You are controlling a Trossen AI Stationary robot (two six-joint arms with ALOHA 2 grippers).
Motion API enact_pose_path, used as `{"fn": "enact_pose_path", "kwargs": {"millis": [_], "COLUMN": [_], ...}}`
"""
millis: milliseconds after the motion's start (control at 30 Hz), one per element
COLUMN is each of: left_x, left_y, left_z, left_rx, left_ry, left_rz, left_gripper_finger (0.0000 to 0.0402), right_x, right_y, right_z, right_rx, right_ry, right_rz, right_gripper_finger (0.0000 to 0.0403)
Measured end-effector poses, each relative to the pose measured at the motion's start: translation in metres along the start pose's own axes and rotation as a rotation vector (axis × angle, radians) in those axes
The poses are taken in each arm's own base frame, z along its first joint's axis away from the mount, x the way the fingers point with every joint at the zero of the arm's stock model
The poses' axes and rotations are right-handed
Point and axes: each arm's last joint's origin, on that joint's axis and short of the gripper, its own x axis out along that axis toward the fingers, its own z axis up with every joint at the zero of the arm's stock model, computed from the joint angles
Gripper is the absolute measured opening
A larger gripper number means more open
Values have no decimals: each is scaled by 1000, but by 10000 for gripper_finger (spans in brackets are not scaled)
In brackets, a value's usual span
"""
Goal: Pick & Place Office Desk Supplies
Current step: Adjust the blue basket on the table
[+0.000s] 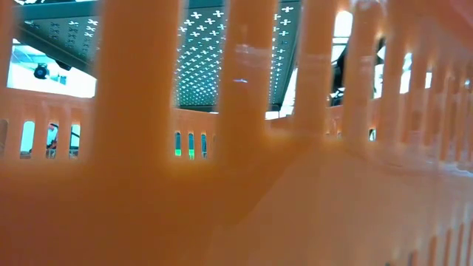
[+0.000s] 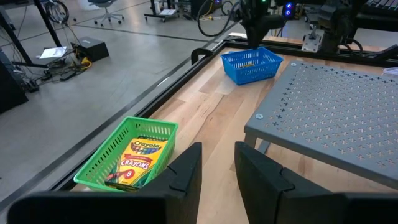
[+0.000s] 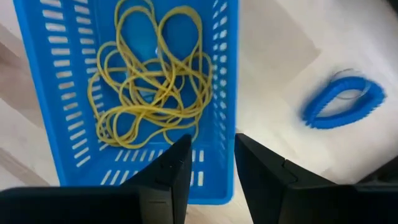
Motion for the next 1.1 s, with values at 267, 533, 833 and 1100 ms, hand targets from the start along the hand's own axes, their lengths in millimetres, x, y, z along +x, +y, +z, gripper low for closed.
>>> {"fn": "enact_pose_path", "kwargs": {"millis": [267, 533, 833, 1100], "left_x": [0, 0, 0, 0], "left_y": [0, 0, 0, 0], "left_z": [0, 0, 0, 0], "left_rx": [0, 0, 0, 0], "left_ry": [0, 0, 0, 0], "left_rz": [0, 0, 0, 0], "left_gripper_finger": [98, 98, 98, 98], "right_x": [9, 14, 14, 14], "right_y": [0, -1, -1, -1], "right_z": [-4, -5, -5, -4], "right_rx": [-3, -3, 101, 127], "right_ry": [8, -7, -13, -18], "right_rz": [0, 0, 3, 9], "right_gripper_finger": [118, 118, 118, 118]}}
